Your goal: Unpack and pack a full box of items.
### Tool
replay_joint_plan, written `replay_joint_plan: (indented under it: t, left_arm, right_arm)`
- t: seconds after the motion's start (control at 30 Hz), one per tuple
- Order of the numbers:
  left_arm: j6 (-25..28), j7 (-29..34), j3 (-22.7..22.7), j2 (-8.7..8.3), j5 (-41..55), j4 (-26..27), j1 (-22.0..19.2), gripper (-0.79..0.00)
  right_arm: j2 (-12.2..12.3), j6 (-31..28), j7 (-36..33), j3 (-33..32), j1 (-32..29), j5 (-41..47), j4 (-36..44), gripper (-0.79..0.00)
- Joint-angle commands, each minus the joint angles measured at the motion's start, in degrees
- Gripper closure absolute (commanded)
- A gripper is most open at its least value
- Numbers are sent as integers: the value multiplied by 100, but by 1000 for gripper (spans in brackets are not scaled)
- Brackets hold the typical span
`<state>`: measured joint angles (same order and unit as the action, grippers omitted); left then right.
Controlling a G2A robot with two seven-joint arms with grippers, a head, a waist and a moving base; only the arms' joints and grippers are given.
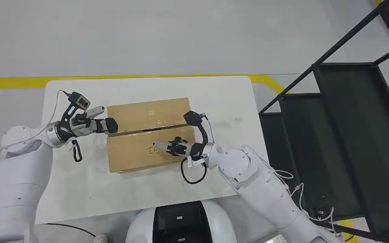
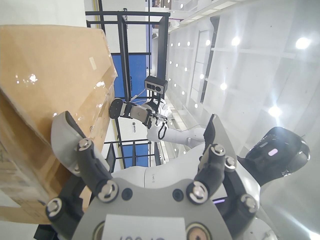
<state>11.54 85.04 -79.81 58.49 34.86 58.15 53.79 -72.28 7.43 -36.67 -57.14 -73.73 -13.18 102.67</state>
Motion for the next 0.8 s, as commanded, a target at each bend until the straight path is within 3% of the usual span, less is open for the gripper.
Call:
replay_joint_plan:
  t: [0.0,0.13,0.5,0.77]
  left_arm:
    - [-184,-36,7,-13,-34,85,6,-785]
    - [-716,-126,-8,-37,43,271,8,-785]
    - [-827,-400,-1,-150,-686,661,181,-785]
    - [-940,-470,-32,-203,-750,831,373,-785]
  right_arm:
    - [-11,-10,36,44,36,2,-37,-785]
    - [-40,-66,134,163,112,-9,-105,-785]
    - [-96,-270,352,319,261,7,-369,-785]
    - [-51,-71,565,164,19,-261,72,-785]
